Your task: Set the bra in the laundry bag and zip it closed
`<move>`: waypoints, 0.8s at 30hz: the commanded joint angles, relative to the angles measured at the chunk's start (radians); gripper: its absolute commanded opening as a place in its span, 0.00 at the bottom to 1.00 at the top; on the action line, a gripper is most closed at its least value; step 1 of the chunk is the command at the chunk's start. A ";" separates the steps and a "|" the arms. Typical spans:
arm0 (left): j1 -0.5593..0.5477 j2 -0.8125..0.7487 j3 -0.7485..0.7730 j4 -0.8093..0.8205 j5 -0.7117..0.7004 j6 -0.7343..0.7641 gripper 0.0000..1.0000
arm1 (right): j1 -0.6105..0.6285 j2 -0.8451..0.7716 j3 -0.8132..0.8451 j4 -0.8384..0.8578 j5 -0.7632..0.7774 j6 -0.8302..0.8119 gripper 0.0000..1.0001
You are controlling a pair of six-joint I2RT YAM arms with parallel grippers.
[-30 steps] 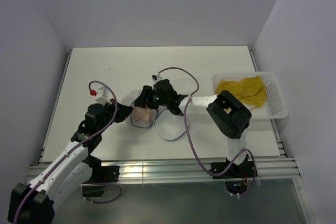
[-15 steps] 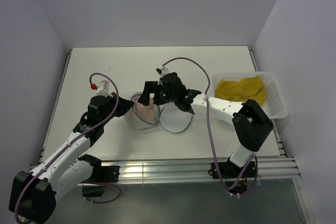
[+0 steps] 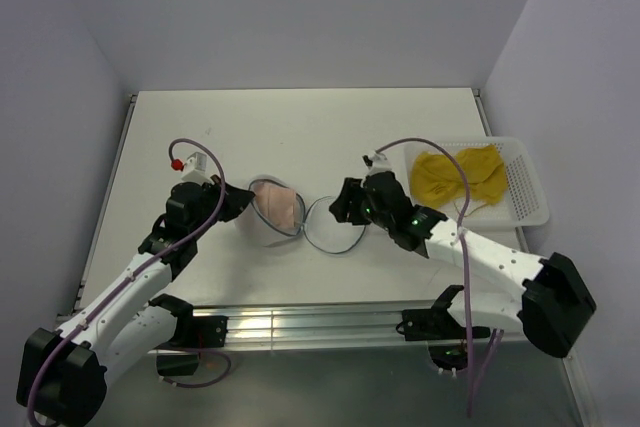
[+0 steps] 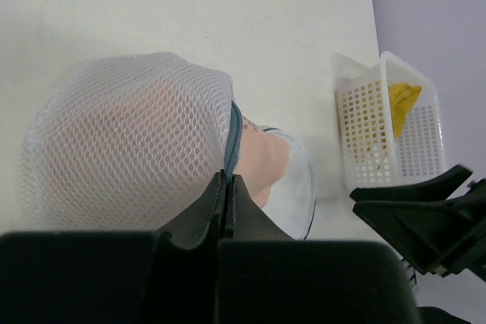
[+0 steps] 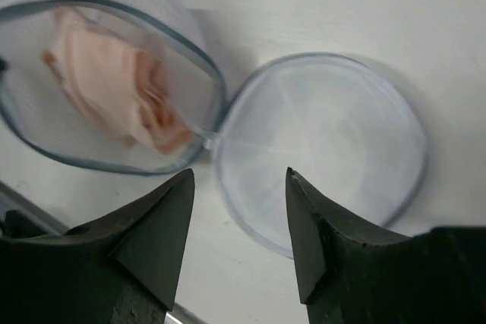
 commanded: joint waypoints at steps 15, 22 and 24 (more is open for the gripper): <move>-0.004 0.006 0.016 0.108 0.054 0.024 0.00 | -0.113 -0.055 -0.248 0.038 0.051 0.156 0.63; -0.004 0.010 0.016 0.102 0.057 0.029 0.00 | -0.110 0.022 -0.286 0.159 0.028 0.213 0.53; -0.004 0.011 0.016 0.099 0.056 0.030 0.00 | -0.106 0.049 -0.286 0.169 0.030 0.224 0.53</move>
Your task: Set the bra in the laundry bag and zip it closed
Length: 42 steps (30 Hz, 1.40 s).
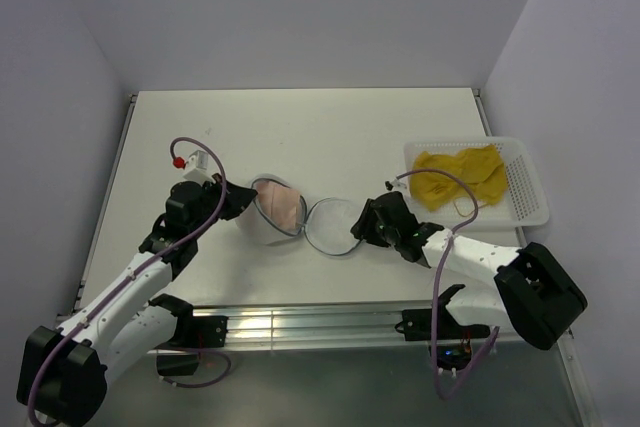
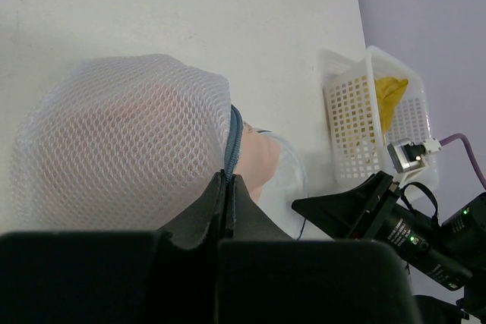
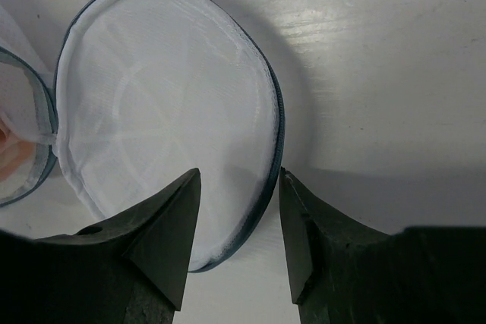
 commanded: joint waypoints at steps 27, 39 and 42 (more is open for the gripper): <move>-0.051 -0.168 0.171 -0.177 -0.203 0.117 0.00 | 0.095 -0.175 0.662 -0.606 0.296 -0.410 0.00; -0.088 -0.107 0.089 -0.067 -0.130 0.077 0.01 | 0.206 -0.045 0.799 -0.571 0.344 -0.473 0.00; -0.088 -0.074 0.079 -0.067 -0.109 0.058 0.00 | 0.221 -0.059 0.828 -0.545 0.240 -0.473 0.00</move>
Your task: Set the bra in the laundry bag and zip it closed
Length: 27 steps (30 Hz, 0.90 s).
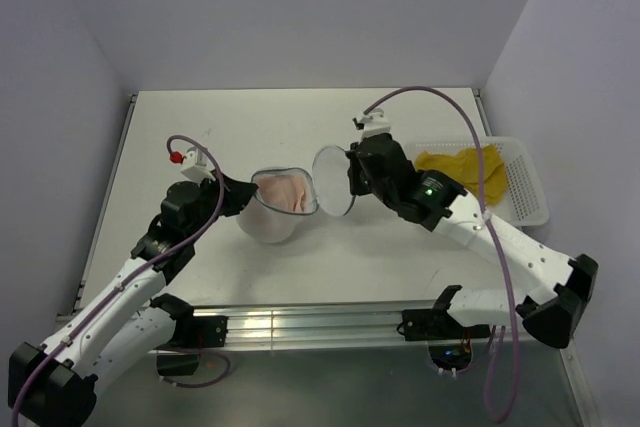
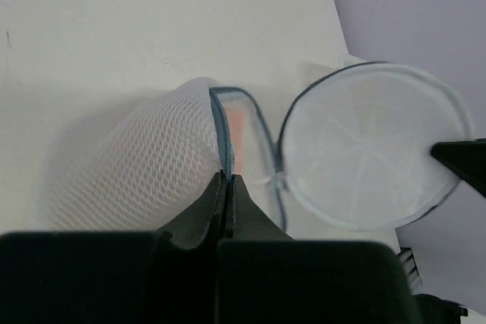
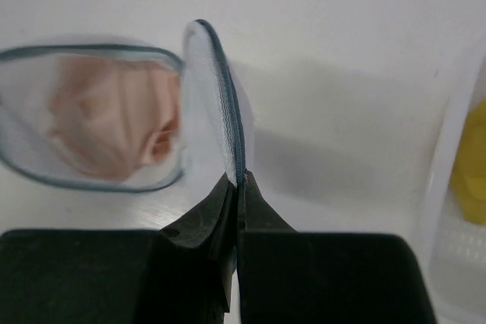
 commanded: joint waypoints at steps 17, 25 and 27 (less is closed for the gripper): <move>0.097 0.049 -0.012 0.020 -0.112 -0.011 0.19 | -0.065 -0.003 -0.318 0.467 -0.350 0.154 0.00; 0.142 0.152 0.071 0.097 -0.031 -0.026 0.00 | -0.076 -0.051 -0.436 0.583 -0.275 0.241 0.00; 0.144 0.156 0.103 0.095 -0.029 -0.026 0.00 | -0.093 -0.053 -0.448 0.563 -0.264 0.235 0.00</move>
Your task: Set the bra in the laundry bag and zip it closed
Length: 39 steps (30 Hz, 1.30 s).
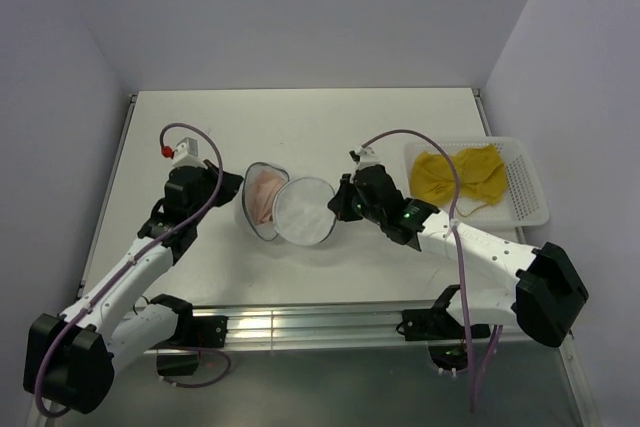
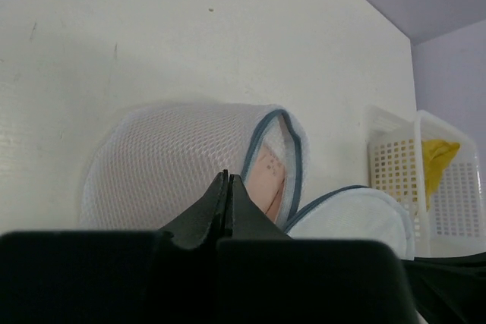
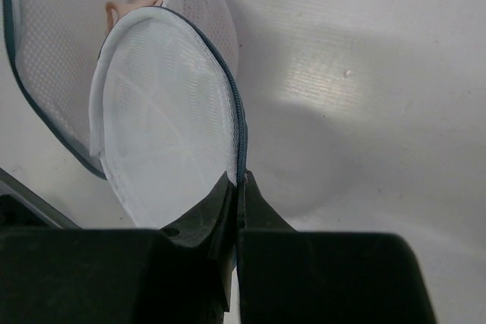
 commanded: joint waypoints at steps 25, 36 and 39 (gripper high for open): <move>-0.018 0.133 0.157 -0.011 0.153 0.063 0.50 | -0.207 -0.102 0.109 -0.133 0.079 -0.154 0.69; -0.067 -0.133 0.157 -0.124 0.044 0.098 0.78 | -0.556 0.025 0.206 -0.201 0.258 -0.181 0.38; -0.070 -0.198 0.181 -0.161 0.096 0.141 0.78 | -0.648 0.125 0.219 -0.155 0.208 -0.158 0.23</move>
